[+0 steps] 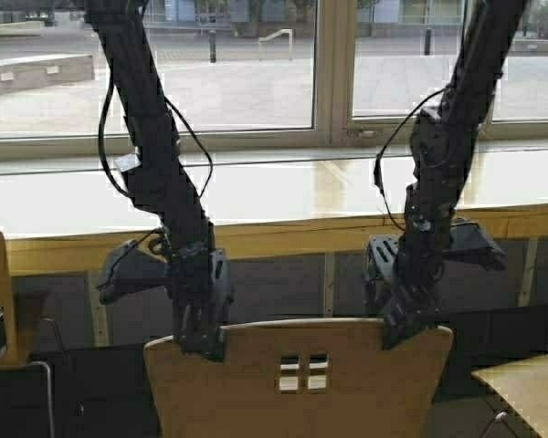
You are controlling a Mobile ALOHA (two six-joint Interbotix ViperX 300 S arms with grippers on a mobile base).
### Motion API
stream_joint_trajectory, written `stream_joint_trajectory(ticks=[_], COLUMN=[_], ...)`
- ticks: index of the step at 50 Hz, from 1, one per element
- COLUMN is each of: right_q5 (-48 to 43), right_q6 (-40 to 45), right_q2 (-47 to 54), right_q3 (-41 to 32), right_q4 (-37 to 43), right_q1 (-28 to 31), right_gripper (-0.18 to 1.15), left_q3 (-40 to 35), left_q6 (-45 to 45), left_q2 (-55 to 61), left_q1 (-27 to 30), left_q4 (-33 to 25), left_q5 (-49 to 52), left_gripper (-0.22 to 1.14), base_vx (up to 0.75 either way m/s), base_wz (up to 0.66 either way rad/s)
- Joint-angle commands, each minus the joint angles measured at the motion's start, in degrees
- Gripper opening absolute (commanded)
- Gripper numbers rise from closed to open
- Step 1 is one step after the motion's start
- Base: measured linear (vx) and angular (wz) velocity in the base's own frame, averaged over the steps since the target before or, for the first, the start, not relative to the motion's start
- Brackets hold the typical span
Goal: Push the chairs under the table
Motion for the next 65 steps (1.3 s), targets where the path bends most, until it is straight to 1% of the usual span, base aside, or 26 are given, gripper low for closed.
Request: stream_joint_trajectory(ticks=[1,8,10,12,14,16,22,24,26,28,32,34,44,51,58,65], right_q5=[0.44,1.32,1.67,1.67,1.67,1.58,2.11,2.20,2.37,2.46,2.72,2.81,4.31,4.92,5.19,5.27], right_q6=[-0.18,-0.35,-0.35,-0.35,-0.44,-0.44,-0.44,-0.44,-0.44,-0.44,-0.44,-0.44,-0.44,-0.44,-0.44,-0.44], right_q2=[1.58,4.57,4.83,4.83,5.01,5.01,5.36,5.45,5.63,5.89,6.50,6.94,8.35,8.53,8.35,9.49], right_q3=[-2.11,-5.54,-6.15,-6.59,-7.03,-7.29,-8.09,-8.17,-8.35,-8.35,-9.23,-9.93,-12.30,-11.95,-11.69,-12.39], right_q4=[-0.09,-0.44,-0.79,-1.23,-1.67,-1.85,-2.02,-2.02,-2.02,-2.02,-2.02,-2.02,-2.02,-2.11,-2.11,-2.11], right_q1=[-0.35,-0.35,-0.44,-0.44,-0.44,-0.44,-0.70,-0.70,-0.70,-0.62,-0.70,-0.70,-0.70,-0.70,-0.53,-0.53], right_gripper=[0.89,0.87,0.85,0.80,0.72,0.61,0.19,0.06,-0.03,-0.03,0.04,0.05,0.04,0.04,0.04,0.04], left_q3=[-3.08,-6.94,-7.91,-8.79,-9.40,-9.84,-10.63,-10.72,-10.72,-10.72,-10.72,-10.90,-11.34,-11.51,-12.48,-11.69], left_q6=[0.35,1.05,1.32,1.49,1.49,1.49,1.32,1.32,1.32,1.32,1.32,1.32,1.49,1.49,1.58,1.67], left_q2=[1.14,4.04,4.57,5.01,5.19,5.36,5.71,5.71,5.71,5.71,5.71,5.71,5.89,6.42,6.94,6.68], left_q1=[0.44,1.05,1.05,1.05,1.05,1.05,1.23,1.41,1.58,1.76,2.37,2.64,3.69,3.87,5.36,6.59], left_q4=[0.00,1.41,2.29,2.72,2.90,2.72,2.11,1.58,1.32,1.23,1.23,1.14,1.05,1.05,1.23,1.23], left_q5=[-0.18,-0.35,-0.35,-0.35,-0.26,-0.35,-0.18,-0.18,-0.18,-0.18,-0.18,-0.18,-0.18,-0.18,-0.18,-0.09], left_gripper=[0.83,0.81,0.77,0.70,0.60,0.48,0.06,-0.03,-0.06,-0.04,0.02,0.04,0.03,0.03,0.03,0.03], base_vx=[0.02,0.01,0.00,-0.01,0.00,0.00,0.00,-0.01,-0.01,0.00,0.00,0.02,0.06,0.12,0.17,0.19], base_wz=[0.02,0.01,0.00,-0.01,-0.01,0.00,0.00,-0.01,0.00,0.00,0.02,0.05,0.06,0.05,0.03,0.04])
